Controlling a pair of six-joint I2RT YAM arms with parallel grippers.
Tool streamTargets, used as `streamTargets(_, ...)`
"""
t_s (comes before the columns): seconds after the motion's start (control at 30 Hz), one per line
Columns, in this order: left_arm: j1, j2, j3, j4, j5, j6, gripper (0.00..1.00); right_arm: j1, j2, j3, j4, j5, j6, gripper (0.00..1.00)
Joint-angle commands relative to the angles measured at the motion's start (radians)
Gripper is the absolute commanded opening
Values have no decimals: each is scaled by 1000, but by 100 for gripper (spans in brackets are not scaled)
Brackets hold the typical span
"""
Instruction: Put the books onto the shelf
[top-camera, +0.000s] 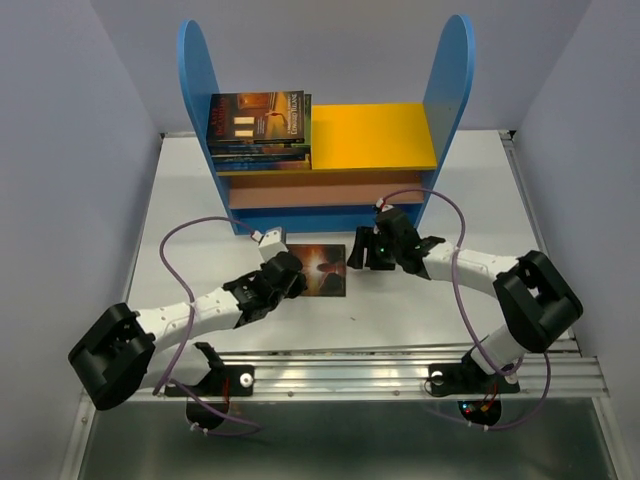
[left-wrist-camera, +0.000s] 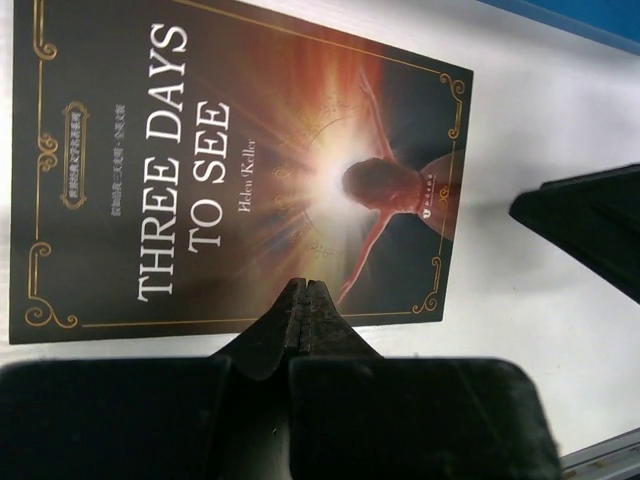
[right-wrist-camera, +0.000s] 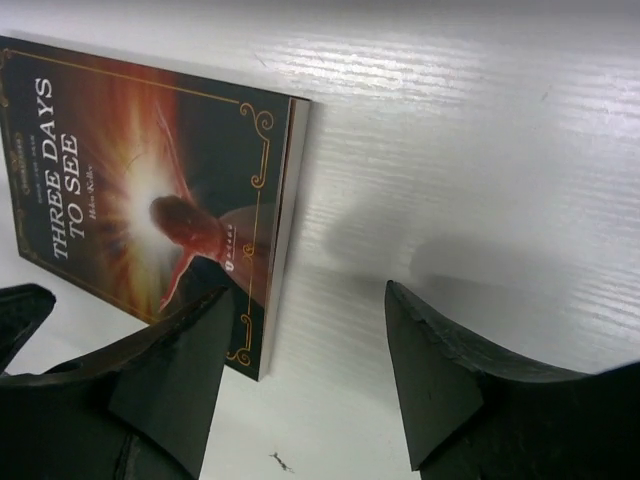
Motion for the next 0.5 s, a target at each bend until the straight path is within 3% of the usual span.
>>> streamTargets(0.0,4,-2,-24,-1,-45,-126,0,-6,-100,-43,180,-11,6,69)
streamTargets(0.23,46,47,-35,-59,-68,-195,0,-6,-31,-66,284,81,20,74)
streamTargets(0.47,79,97,-47,-36,-42,-204,0,-6,77,-69,431,40,62,78)
